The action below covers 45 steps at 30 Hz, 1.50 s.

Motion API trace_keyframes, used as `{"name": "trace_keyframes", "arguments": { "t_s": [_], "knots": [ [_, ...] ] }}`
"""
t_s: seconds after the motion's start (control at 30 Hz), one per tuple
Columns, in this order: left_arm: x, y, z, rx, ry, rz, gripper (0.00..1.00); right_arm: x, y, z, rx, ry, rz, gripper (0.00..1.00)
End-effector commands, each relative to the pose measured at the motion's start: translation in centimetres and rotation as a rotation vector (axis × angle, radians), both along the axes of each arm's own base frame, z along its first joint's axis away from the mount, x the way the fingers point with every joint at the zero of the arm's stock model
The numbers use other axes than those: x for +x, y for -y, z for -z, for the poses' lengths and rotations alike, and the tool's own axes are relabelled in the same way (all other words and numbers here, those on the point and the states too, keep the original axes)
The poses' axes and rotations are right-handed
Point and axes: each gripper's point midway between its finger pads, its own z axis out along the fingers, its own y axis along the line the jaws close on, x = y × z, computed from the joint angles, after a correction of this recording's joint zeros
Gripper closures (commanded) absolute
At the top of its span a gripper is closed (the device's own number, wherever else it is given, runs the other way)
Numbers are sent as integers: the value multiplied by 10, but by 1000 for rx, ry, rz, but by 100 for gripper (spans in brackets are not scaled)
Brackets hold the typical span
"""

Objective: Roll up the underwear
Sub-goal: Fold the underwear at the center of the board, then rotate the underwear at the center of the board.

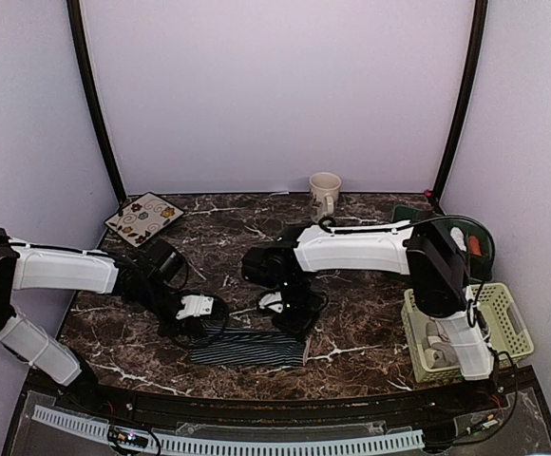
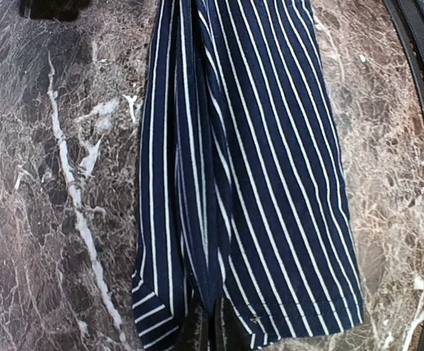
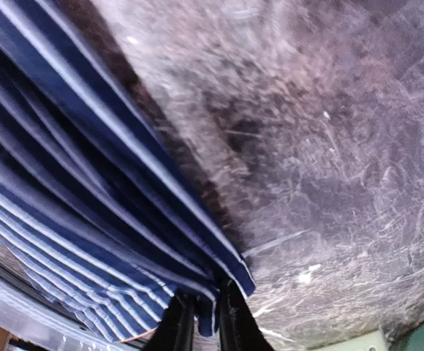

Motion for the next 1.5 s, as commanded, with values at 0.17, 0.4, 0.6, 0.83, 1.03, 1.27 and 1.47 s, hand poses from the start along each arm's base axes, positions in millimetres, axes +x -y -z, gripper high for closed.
{"name": "trace_keyframes", "arguments": {
  "t_s": [0.17, 0.4, 0.6, 0.83, 1.03, 1.27, 1.47],
  "knots": [
    [20, -14, 9, 26, 64, -93, 81, 41, -1, -16, 52, 158, 117, 64],
    [54, -11, -30, -47, 160, -258, 38, 63, 6, -54, 221, 263, 274, 50],
    [89, -13, -68, -89, 239, -462, 14, 73, 6, -96, 473, 333, 383, 21],
    [98, -10, -109, -218, 170, -671, 1, 43, 1, -117, 829, 162, 380, 21],
    [61, 2, -95, -239, -121, -695, 1, 12, 2, -71, 788, -40, 387, 35],
    [31, 0, -50, -152, -409, -833, 15, 19, -15, -41, 760, -89, 406, 42],
    [20, 1, -20, -68, -532, -861, 33, 22, -18, -22, 713, -104, 377, 44]
  ]
}}
